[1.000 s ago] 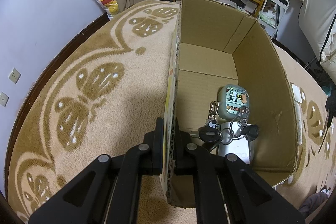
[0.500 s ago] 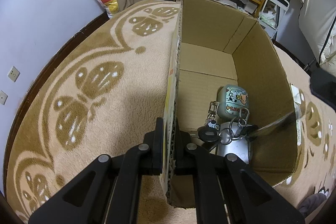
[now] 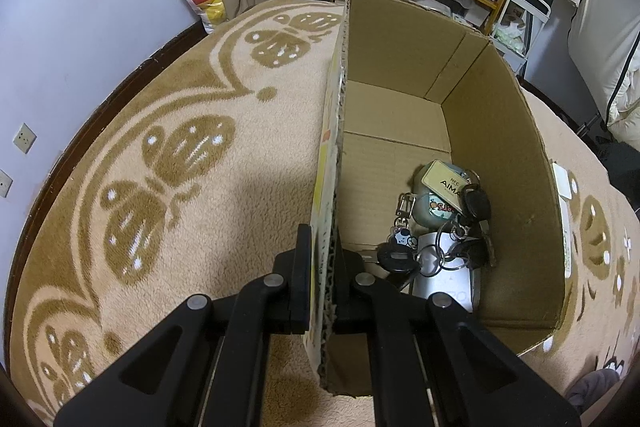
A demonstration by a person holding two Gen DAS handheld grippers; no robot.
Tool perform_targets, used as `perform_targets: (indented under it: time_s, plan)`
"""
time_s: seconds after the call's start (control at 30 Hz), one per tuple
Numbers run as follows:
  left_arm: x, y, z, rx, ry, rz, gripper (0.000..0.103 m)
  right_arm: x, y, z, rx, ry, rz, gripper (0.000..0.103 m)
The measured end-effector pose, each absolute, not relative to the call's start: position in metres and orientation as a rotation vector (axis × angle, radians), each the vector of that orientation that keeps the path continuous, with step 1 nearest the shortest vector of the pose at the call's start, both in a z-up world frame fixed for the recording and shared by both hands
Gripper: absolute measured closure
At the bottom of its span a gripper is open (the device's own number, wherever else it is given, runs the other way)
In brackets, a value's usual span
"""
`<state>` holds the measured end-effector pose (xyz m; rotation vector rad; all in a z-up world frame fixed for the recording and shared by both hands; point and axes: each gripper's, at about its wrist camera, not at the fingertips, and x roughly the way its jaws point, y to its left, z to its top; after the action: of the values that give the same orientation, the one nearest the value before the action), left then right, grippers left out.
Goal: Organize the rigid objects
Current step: 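Move the right tool back to the pile over the light-blue power bank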
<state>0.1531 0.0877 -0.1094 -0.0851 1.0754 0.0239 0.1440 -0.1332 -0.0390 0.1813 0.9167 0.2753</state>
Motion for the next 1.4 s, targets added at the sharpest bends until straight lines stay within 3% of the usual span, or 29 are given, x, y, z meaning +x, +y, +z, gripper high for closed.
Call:
perform_targets:
  time_s: [0.17, 0.37, 0.47, 1.03, 1.07, 1.2, 1.4]
  plan:
    - [0.153, 0.088, -0.11, -0.086, 1.075, 0.023, 0.096, 0.147, -0.161, -0.047, 0.18, 0.959, 0.21, 0.014]
    - [0.153, 0.087, -0.11, -0.087, 1.075, 0.023, 0.096, 0.151, -0.184, -0.068, 0.162, 1.018, 0.175, 0.013]
    - [0.153, 0.087, -0.109, -0.086, 1.075, 0.022, 0.096, 0.152, -0.189, -0.081, 0.14, 1.078, 0.156, 0.004]
    - [0.153, 0.086, -0.109, -0.086, 1.075, 0.022, 0.096, 0.14, -0.215, -0.125, 0.244, 1.176, 0.137, 0.003]
    - [0.153, 0.087, -0.109, -0.087, 1.075, 0.022, 0.096, 0.14, -0.216, -0.127, 0.256, 1.184, 0.143, 0.004]
    - [0.153, 0.086, -0.109, -0.087, 1.075, 0.022, 0.096, 0.14, -0.211, -0.133, 0.26, 1.203, 0.165, 0.031]
    - [0.153, 0.086, -0.109, -0.086, 1.075, 0.023, 0.095, 0.141, -0.206, -0.146, 0.266, 1.262, 0.173, 0.042]
